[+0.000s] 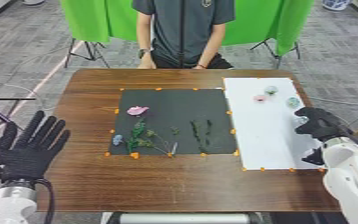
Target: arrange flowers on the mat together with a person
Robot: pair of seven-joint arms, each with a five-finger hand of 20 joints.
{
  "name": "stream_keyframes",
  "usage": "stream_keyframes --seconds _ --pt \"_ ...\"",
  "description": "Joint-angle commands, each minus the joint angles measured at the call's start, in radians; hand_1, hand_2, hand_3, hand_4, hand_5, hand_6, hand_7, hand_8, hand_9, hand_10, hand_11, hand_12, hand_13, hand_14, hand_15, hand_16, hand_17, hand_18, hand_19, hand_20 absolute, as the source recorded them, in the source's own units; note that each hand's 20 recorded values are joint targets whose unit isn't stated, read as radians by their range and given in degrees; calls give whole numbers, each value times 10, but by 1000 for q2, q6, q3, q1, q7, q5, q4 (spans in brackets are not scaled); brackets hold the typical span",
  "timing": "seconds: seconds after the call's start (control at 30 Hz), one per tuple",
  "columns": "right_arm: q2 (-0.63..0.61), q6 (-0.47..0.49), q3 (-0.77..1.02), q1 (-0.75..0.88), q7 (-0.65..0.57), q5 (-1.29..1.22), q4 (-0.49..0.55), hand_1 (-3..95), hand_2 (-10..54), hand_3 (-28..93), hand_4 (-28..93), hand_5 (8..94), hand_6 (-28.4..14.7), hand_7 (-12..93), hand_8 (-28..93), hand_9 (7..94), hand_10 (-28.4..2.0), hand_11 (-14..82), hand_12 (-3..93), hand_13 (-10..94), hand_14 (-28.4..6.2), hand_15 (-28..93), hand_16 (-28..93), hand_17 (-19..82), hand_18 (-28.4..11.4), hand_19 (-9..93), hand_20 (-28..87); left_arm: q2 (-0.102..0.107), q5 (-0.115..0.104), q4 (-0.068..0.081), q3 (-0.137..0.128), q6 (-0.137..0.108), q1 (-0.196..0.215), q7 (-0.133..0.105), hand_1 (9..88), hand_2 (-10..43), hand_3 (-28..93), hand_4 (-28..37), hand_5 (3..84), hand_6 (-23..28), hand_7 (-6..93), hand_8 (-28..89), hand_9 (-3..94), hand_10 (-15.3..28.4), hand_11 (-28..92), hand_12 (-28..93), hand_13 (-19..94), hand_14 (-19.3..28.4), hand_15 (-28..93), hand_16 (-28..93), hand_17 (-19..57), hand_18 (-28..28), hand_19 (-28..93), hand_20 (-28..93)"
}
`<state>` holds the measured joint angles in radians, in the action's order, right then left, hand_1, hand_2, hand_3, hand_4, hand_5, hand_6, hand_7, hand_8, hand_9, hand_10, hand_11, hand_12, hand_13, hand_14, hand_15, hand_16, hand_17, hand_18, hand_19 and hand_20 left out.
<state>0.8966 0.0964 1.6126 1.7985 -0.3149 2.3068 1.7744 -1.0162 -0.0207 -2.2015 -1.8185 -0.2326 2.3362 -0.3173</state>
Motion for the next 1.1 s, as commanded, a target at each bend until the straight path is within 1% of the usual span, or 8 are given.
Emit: stream_keyframes --seconds 0.03,0.17,0.27,0.43,0.63,0.8,0.93,1.1 --pt "7 44 -58 -35 -12 9 -16 535 -95 746 -283 487 2 253 -164 529 -85 158 116 536 -39 260 43 386 -71 524 30 4 -21 15 39 19 -20 21 224 148 686 -283 423 79 109 -100 372 161 193 88 287 162 291 -53 -59 142 310 124" --pt "10 -9 -90 -27 -10 29 -21 597 -95 650 -283 550 13 277 -132 610 -85 172 163 633 -7 228 247 453 -46 623 132 15 -16 26 61 27 -43 33 378 192 303 -283 424 81 102 -98 372 163 187 87 287 164 287 -52 -58 143 306 125" --pt "17 -61 -94 -4 0 19 -19 634 -95 614 -283 592 19 349 -54 724 -66 88 310 709 12 226 342 492 -30 740 112 14 -1 33 72 37 -61 45 421 224 77 -207 424 84 87 -90 372 166 170 92 288 165 259 -41 -52 145 288 130" --pt "15 -127 -98 22 34 27 10 659 -95 633 -282 635 19 408 -30 777 -63 89 378 775 21 253 395 557 -20 787 118 20 6 39 82 38 -78 53 404 196 218 -270 417 80 92 -93 369 161 174 87 286 158 254 -43 -56 144 295 129" --pt "7 -211 -136 2 144 135 130 663 -95 651 -282 646 18 416 -22 800 -63 112 416 781 16 261 416 564 -11 802 112 13 10 43 86 35 -80 60 398 190 254 -282 416 80 91 -94 367 159 172 85 283 155 251 -46 -57 144 297 127" --pt "41 -175 -261 -133 227 114 189 659 -95 656 -283 643 20 424 -20 800 -63 115 423 778 17 258 421 562 -4 819 78 -3 12 36 75 23 -53 51 395 186 270 -282 414 80 90 -94 364 159 168 83 278 151 237 -47 -55 141 289 122" --pt "98 -152 -401 -262 284 79 185 657 -95 657 -283 641 22 426 -23 799 -63 116 426 777 19 257 424 561 0 823 67 -1 18 39 73 23 -51 52 294 157 527 -283 413 79 91 -96 358 157 168 77 266 142 226 -52 -51 136 284 118" --pt "180 -49 -553 -369 294 55 187 652 -95 656 -283 632 21 427 -26 793 -64 114 425 767 18 253 424 557 2 827 55 2 26 38 78 3 -61 55 268 151 584 -283 409 82 83 -100 348 151 161 70 245 128 191 -64 -46 126 273 110"
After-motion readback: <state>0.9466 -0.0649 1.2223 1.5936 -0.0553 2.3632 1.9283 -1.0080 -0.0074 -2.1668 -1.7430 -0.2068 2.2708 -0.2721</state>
